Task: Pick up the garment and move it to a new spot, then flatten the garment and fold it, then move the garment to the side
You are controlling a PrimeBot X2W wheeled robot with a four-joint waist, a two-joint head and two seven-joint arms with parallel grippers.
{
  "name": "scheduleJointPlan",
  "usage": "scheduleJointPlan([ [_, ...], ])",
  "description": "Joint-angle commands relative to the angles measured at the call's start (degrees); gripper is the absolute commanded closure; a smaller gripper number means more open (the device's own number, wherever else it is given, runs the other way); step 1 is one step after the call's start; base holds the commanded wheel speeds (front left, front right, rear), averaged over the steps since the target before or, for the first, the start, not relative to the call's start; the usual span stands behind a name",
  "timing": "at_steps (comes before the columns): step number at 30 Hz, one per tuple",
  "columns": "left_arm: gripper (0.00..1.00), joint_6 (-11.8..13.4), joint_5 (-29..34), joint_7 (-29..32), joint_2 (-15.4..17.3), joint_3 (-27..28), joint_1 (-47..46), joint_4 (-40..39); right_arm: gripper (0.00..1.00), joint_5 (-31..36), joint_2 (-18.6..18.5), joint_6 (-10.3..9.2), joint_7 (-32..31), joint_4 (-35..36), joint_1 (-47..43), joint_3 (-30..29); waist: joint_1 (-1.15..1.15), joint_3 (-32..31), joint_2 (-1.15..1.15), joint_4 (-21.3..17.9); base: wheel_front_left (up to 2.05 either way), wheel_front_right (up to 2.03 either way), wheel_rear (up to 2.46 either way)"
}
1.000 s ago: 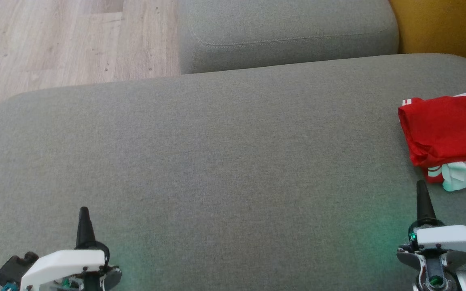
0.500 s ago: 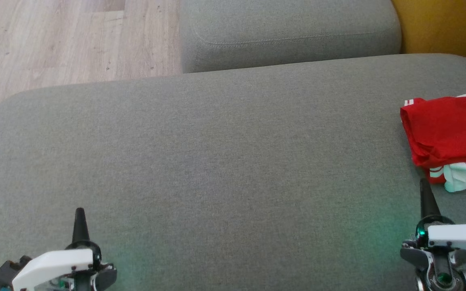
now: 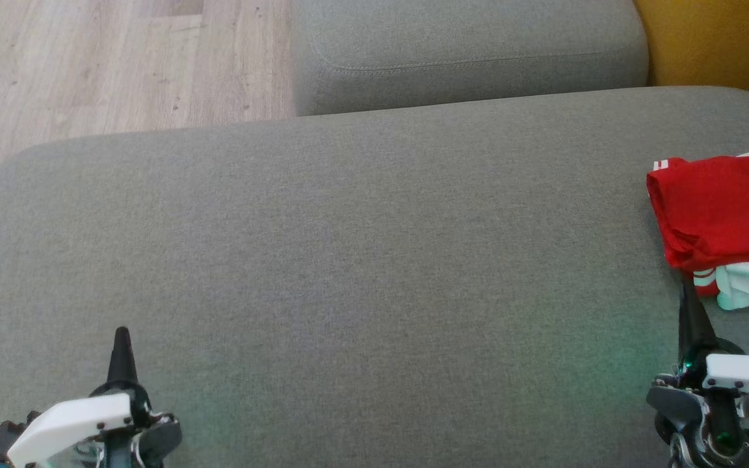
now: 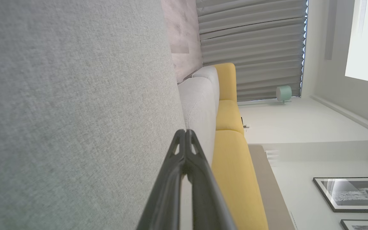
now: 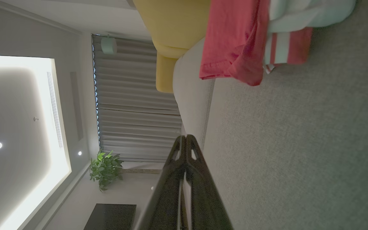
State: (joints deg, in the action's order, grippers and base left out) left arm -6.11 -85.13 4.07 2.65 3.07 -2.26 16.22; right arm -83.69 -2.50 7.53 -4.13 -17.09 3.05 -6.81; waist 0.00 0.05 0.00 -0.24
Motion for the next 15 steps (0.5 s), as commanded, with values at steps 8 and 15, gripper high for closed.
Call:
scheduleJointPlan([
  [8,1.0,-1.2,-5.3,1.9,0.2,3.1,-3.8,-2.1,1.0,-6.4,-0.4,-0.04,-1.9,2.9,3.1,0.4,0.0,0.1,0.0,0.2,0.0,0.0,0.0],
  [15,1.0,-1.4,-7.0,2.4,0.2,3.4,-3.9,-2.2,1.0,-8.5,-0.4,-0.04,-2.4,3.1,3.1,0.3,0.0,0.1,0.0,0.2,0.0,0.0,0.0],
])
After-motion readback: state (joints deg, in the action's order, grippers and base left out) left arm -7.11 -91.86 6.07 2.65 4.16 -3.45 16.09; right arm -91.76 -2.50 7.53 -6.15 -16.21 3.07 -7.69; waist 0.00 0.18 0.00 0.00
